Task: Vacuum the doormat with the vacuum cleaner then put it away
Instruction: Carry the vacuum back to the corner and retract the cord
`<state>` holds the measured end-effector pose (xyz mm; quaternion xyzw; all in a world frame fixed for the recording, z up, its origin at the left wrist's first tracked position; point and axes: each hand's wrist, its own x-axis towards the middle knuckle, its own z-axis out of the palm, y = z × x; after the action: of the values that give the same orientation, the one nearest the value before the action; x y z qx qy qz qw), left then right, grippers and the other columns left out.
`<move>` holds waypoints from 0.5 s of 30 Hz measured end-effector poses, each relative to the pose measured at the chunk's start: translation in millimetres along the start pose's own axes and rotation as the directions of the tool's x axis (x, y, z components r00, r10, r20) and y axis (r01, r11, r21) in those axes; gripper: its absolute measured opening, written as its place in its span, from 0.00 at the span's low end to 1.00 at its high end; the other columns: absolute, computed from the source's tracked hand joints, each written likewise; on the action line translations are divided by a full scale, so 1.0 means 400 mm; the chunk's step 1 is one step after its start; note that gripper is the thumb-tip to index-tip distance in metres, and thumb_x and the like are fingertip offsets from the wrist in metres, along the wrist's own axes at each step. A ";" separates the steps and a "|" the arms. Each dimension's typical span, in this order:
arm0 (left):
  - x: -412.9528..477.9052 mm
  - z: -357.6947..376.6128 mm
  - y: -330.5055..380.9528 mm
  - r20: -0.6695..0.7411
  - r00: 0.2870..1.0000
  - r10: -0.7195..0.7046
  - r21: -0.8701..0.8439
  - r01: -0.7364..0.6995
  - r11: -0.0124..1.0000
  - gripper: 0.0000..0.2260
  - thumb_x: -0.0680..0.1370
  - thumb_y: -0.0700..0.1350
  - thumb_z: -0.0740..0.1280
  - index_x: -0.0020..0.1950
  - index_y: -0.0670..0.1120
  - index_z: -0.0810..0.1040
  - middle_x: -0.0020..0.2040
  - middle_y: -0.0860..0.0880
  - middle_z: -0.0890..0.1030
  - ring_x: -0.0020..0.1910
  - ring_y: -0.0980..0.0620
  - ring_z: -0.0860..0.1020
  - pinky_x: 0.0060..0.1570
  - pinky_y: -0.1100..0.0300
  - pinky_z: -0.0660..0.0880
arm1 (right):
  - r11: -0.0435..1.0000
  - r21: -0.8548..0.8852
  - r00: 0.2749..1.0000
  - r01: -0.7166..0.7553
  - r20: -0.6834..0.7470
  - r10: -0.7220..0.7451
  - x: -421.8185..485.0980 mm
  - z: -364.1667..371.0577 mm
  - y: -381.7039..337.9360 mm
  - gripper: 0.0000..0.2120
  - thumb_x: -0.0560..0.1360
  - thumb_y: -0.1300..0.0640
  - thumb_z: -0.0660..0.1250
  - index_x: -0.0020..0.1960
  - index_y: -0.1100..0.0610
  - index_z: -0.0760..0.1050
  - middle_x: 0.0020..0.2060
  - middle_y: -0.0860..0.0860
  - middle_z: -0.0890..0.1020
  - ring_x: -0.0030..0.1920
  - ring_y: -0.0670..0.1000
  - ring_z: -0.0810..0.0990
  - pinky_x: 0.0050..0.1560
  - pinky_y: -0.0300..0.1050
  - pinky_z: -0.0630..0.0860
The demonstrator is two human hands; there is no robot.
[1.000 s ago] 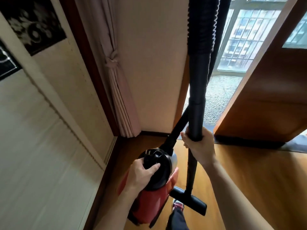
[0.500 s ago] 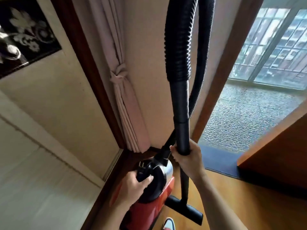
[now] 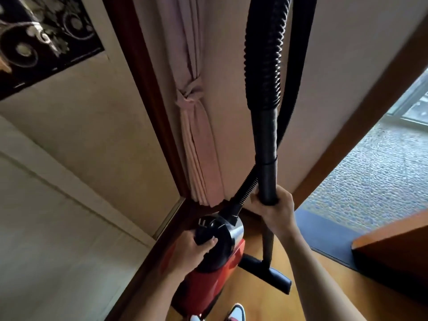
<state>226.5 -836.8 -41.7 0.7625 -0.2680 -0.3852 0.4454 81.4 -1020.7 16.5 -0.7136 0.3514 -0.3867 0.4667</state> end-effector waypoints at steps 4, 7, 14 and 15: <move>0.058 -0.010 -0.037 0.021 0.999 -0.033 0.011 0.033 0.999 0.13 0.76 0.44 0.73 0.33 0.44 0.77 0.22 0.56 0.73 0.19 0.62 0.70 0.23 0.67 0.63 | 0.999 -0.040 1.000 -0.010 0.019 0.010 0.057 0.041 0.042 0.20 0.69 0.67 0.77 0.36 0.46 0.71 0.29 0.38 0.77 0.30 0.43 0.73 0.32 0.31 0.68; 0.108 -0.005 -0.083 0.000 0.999 -0.050 0.035 0.050 0.998 0.12 0.76 0.45 0.73 0.35 0.43 0.79 0.23 0.55 0.75 0.20 0.61 0.71 0.24 0.68 0.64 | 0.999 -0.022 0.998 -0.028 0.053 0.029 0.102 0.083 0.103 0.21 0.70 0.71 0.75 0.35 0.49 0.71 0.27 0.37 0.76 0.29 0.42 0.73 0.31 0.29 0.68; 0.289 0.043 -0.346 -0.015 0.993 -0.116 -0.019 0.116 0.993 0.15 0.76 0.44 0.73 0.30 0.48 0.75 0.23 0.56 0.74 0.19 0.61 0.69 0.24 0.66 0.63 | 1.000 0.016 0.993 0.003 0.114 -0.005 0.151 0.222 0.374 0.10 0.71 0.69 0.75 0.37 0.64 0.75 0.31 0.62 0.78 0.30 0.52 0.76 0.34 0.49 0.75; 0.319 0.053 -0.392 -0.018 0.993 -0.120 -0.031 0.119 0.992 0.15 0.76 0.43 0.73 0.30 0.48 0.75 0.23 0.56 0.74 0.19 0.61 0.69 0.24 0.67 0.64 | 1.000 0.016 0.993 0.025 0.115 -0.027 0.155 0.245 0.425 0.10 0.71 0.68 0.75 0.37 0.65 0.74 0.31 0.63 0.78 0.31 0.56 0.76 0.34 0.53 0.75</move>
<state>290.7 -870.8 -231.6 0.7743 -0.2116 -0.4075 0.4355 171.6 -1089.5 -155.2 -0.7360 0.3116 -0.3533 0.4862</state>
